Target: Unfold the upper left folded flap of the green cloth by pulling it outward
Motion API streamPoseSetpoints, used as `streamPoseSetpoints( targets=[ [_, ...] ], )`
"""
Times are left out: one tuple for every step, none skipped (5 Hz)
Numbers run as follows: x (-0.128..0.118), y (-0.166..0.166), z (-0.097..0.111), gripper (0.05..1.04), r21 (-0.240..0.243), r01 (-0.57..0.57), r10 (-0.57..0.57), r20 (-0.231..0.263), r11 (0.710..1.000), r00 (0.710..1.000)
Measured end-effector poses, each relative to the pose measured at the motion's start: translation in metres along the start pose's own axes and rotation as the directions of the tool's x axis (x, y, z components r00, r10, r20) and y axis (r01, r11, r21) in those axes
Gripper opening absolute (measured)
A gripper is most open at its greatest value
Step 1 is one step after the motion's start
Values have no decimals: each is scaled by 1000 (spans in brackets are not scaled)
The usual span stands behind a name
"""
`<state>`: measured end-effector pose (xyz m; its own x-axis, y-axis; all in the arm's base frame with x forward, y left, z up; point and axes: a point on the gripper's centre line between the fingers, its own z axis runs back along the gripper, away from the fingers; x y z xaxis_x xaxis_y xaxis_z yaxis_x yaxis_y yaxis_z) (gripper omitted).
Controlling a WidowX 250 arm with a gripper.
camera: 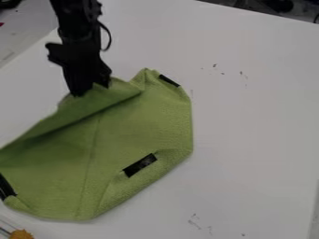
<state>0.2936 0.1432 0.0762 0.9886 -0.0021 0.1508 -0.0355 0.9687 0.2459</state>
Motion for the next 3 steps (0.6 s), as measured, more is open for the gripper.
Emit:
streamPoseSetpoints(
  targets=[
    [16, 36, -19, 82, 8, 37, -37, -13, 999, 999],
    [28, 61, -39, 102, -7, 42, -43, -14, 999, 999],
    [30, 69, -54, 274, -43, 22, -22, -17, 999, 1000]
  ],
)
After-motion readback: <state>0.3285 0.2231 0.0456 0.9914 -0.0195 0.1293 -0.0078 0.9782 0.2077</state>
